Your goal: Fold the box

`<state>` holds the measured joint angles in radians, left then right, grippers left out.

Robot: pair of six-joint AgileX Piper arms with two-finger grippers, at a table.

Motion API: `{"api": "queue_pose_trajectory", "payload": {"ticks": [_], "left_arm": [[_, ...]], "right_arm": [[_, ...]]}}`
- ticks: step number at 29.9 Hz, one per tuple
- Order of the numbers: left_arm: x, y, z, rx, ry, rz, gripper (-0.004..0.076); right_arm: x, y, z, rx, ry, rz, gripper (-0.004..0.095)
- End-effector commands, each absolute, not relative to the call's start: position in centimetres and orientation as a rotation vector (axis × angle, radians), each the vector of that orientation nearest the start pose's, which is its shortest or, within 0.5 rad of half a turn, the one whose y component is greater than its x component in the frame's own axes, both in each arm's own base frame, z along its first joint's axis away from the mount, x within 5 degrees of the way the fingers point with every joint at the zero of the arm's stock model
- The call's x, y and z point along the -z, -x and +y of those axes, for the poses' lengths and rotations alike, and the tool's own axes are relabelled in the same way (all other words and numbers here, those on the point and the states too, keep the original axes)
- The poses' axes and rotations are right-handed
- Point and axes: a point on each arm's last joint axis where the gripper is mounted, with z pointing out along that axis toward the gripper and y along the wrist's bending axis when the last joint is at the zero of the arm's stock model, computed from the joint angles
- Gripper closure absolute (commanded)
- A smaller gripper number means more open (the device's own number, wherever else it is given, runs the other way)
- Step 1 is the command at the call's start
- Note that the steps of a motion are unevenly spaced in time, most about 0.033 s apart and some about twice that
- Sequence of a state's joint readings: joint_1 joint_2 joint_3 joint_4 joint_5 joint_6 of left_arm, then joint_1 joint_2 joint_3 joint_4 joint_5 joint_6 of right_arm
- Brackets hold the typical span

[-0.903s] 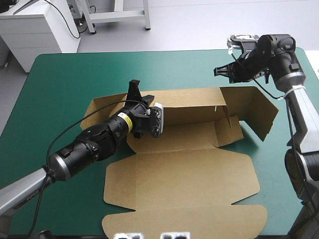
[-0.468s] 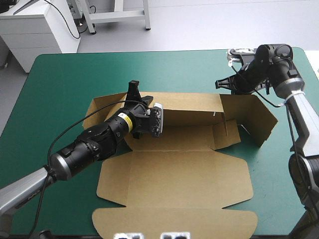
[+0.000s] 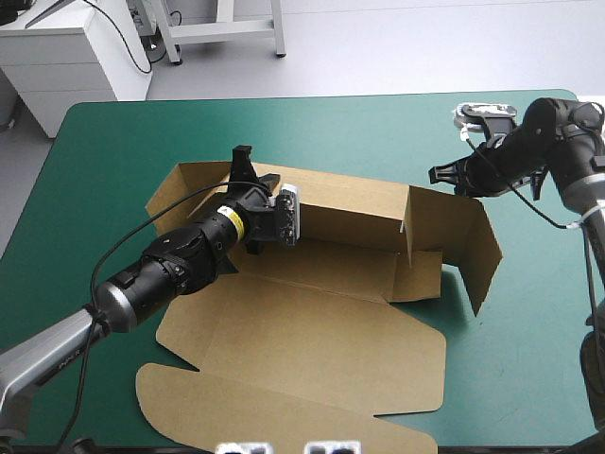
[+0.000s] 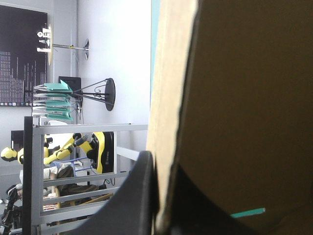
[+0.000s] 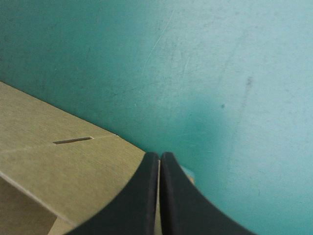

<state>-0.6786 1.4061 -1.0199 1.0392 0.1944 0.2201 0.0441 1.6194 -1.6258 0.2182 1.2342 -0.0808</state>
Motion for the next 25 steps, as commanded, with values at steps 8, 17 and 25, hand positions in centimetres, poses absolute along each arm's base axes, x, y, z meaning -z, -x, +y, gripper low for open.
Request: {"api": "queue_pose_trajectory", "payload": {"ticks": [8, 17, 25], "left_arm": [[-34.7, -25.9, -18.5, -0.523, -1.468, 1.238, 0.0732], [-34.7, -25.9, -18.5, -0.533, -1.469, 1.236, 0.0732], [-34.5, -26.0, -18.5, -0.528, -1.467, 1.244, 0.0732]], "right_arm": [[-37.1, -32.0, 4.1, -0.504, 0.192, 2.666, 0.0909], [-36.6, -30.4, 6.5, -0.681, 0.354, 2.631, 0.0909], [-37.7, -28.4, 10.4, -0.754, 0.564, 2.568, 0.0909]]}}
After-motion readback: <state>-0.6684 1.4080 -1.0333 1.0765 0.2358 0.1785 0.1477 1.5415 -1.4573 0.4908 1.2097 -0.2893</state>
